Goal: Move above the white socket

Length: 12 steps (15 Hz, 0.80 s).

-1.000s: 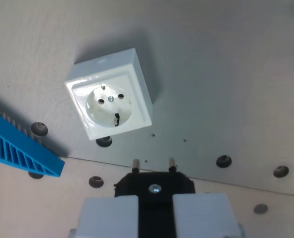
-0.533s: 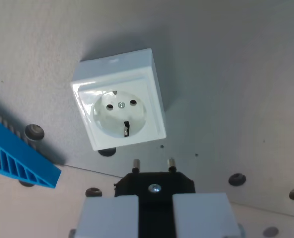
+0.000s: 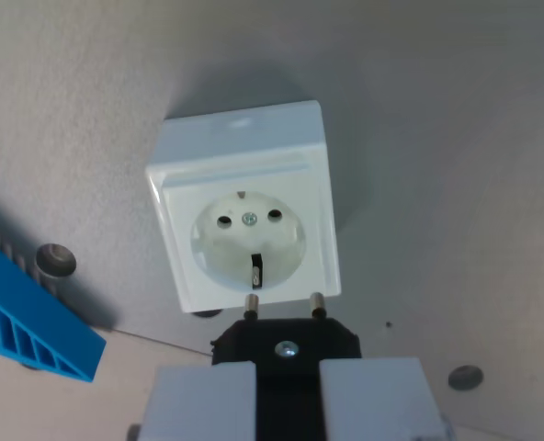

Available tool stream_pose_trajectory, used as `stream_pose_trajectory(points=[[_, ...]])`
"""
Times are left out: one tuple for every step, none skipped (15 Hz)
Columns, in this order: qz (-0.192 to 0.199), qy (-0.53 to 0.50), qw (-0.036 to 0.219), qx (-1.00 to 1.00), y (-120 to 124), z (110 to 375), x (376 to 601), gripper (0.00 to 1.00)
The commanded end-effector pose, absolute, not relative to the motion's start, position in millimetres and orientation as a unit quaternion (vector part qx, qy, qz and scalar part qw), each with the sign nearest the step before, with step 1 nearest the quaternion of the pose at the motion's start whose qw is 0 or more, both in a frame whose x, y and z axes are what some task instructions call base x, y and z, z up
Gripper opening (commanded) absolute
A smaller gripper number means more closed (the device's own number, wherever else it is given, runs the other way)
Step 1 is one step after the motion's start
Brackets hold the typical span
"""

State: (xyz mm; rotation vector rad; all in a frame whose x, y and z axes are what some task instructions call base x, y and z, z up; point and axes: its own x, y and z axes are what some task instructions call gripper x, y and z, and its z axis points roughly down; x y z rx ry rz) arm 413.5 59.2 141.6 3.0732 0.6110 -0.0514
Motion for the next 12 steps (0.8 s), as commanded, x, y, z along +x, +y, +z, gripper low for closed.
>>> stream_pose_trajectory(points=[[0.038,0.241,0.004,0.970,61,130,406,0.00],[0.040,0.243,0.004,0.969,61,127,405,0.00],[0.041,0.243,0.004,0.969,62,125,404,0.00],[0.042,0.243,0.004,0.969,63,122,403,0.00],[0.041,0.242,0.004,0.969,64,120,402,0.00],[0.041,0.242,0.005,0.969,64,118,401,0.00],[0.041,0.242,0.005,0.969,65,117,401,0.00],[0.039,0.241,0.005,0.970,65,115,400,0.00],[0.039,0.241,0.005,0.970,66,114,400,0.00],[0.038,0.240,0.005,0.970,66,113,399,0.00],[0.038,0.239,0.005,0.970,66,112,399,0.00],[0.038,0.239,0.005,0.970,66,111,399,0.00]])
